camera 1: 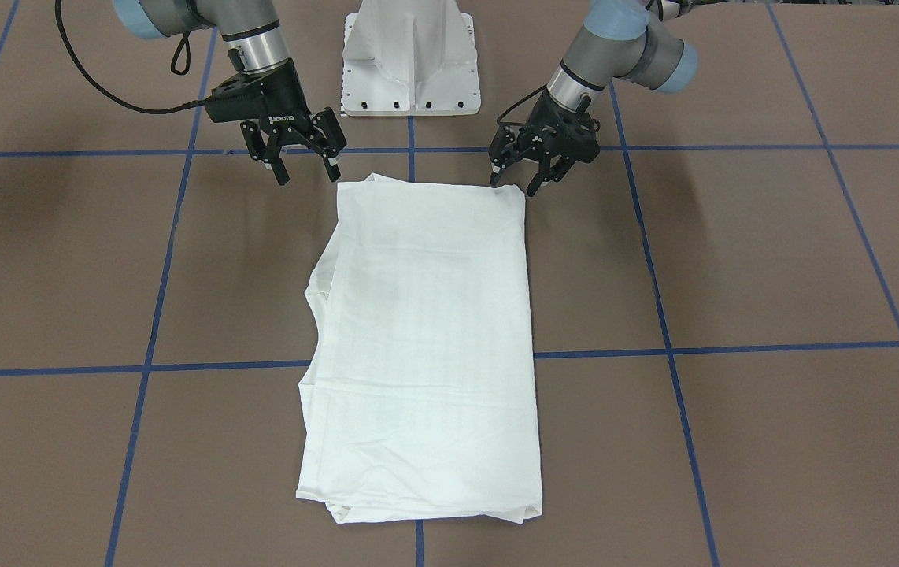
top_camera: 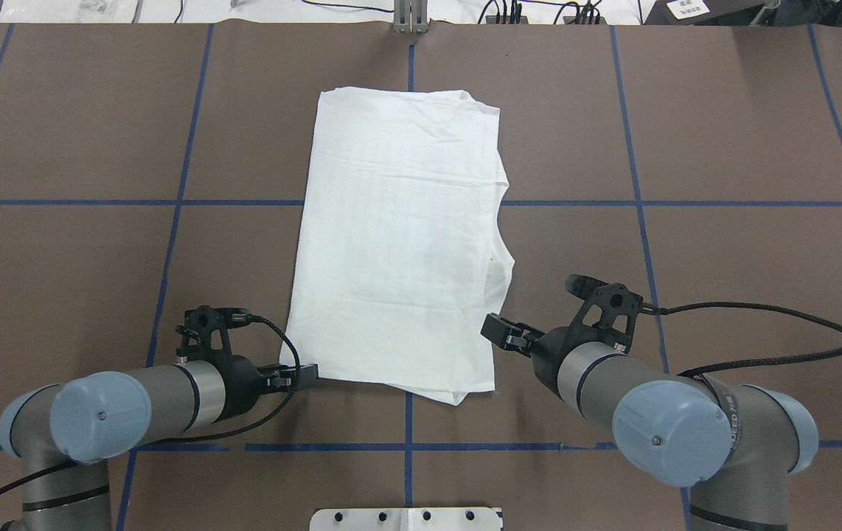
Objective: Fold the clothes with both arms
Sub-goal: 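Lower both grippers to the shirt edge nearest the robot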
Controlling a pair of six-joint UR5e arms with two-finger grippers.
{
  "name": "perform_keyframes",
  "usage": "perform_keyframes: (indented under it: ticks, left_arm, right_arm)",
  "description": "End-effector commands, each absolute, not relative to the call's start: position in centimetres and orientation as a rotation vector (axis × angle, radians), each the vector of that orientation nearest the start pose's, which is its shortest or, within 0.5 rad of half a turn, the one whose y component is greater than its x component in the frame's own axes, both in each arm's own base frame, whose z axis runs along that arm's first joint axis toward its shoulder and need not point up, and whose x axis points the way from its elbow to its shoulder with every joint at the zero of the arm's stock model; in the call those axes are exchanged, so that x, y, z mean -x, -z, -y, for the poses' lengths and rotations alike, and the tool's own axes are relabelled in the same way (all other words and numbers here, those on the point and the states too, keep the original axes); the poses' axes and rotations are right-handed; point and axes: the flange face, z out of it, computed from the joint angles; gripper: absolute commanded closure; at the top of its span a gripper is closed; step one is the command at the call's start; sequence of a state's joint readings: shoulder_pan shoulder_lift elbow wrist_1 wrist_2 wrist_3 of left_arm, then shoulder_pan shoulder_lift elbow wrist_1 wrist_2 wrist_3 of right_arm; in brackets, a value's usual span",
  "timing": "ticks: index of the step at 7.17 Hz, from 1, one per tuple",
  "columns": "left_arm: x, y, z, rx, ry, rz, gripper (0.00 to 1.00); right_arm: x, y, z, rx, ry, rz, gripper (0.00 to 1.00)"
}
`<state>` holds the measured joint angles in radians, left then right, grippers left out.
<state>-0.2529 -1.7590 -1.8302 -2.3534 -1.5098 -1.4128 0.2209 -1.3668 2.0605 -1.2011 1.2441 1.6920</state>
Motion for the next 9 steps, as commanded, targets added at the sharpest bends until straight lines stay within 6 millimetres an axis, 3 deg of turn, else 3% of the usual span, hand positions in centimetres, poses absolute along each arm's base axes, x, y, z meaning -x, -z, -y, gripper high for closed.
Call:
perform_keyframes:
  ticks: [1, 3, 5, 6, 7, 8, 9]
  left_arm:
    - [-51.7, -34.2, 27.9, -0.305, 0.121, -1.203, 0.21]
    - [-51.7, -34.3, 28.0, -0.306, 0.124, -1.201, 0.26]
    - [-51.6, -34.4, 28.2, -0.310, 0.126, -1.199, 0.36]
    - [-51.6, -34.3, 28.2, -0.310, 0.127, -1.200, 0.54]
    - [-51.4, -34.1, 28.2, -0.311, 0.129, -1.205, 0.92]
    - [-51.3, -33.9, 28.2, -0.312, 0.129, -1.209, 1.00]
    - [-51.2, -33.6, 28.2, -0.313, 0.129, -1.214, 1.00]
  right_arm:
    - [47.0, -28.7, 27.5, -0.351, -0.481, 1.047, 0.00]
    - [47.0, -28.7, 27.5, -0.352, -0.481, 1.049, 0.00]
    - [47.1, -28.9, 27.4, -0.350, -0.480, 1.045, 0.00]
    - [47.4, -28.9, 27.1, -0.343, -0.480, 1.047, 0.00]
    - [48.0, -29.0, 26.4, -0.345, -0.501, 1.047, 0.00]
    - [49.1, -28.8, 25.4, -0.327, -0.533, 1.058, 0.01]
    - [50.2, -28.8, 24.8, -0.278, -0.589, 1.058, 0.06]
